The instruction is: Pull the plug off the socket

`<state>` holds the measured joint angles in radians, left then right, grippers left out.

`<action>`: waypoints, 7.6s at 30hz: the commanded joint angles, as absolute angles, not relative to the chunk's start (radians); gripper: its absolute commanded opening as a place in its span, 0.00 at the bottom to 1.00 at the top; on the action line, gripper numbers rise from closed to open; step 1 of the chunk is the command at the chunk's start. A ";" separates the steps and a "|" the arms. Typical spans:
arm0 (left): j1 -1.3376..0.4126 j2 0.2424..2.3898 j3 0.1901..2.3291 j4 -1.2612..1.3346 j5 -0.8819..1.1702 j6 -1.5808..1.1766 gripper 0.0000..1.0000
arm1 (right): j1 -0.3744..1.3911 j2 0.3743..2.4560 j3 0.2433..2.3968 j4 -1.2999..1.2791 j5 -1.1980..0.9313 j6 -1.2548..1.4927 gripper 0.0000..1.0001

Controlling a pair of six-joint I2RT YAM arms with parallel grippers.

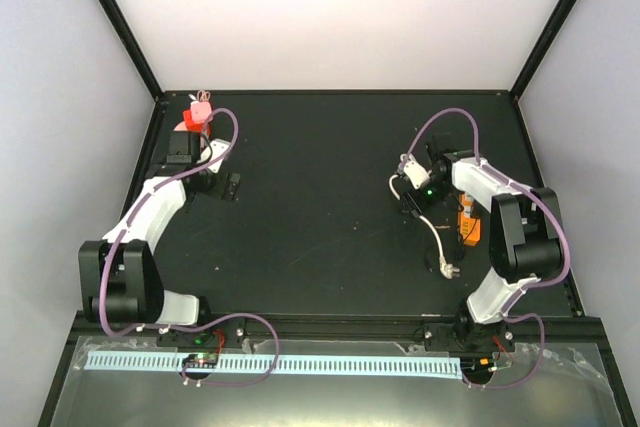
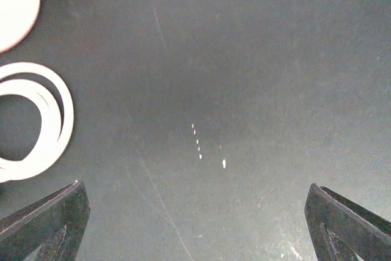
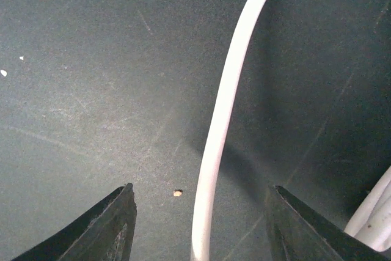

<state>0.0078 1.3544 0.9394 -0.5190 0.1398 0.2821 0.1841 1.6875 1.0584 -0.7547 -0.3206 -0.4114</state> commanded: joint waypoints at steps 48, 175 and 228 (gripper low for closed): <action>0.161 1.515 1.117 -0.695 0.315 0.450 0.99 | 0.432 1.909 1.317 -0.727 -0.674 -0.332 0.03; -0.571 1.496 1.058 -0.612 0.365 0.617 0.02 | 0.063 1.957 1.272 -1.061 -0.761 -0.597 0.94; -0.230 1.341 0.959 -0.737 0.430 0.780 0.71 | 0.332 1.835 1.303 -0.850 -0.997 -0.440 0.96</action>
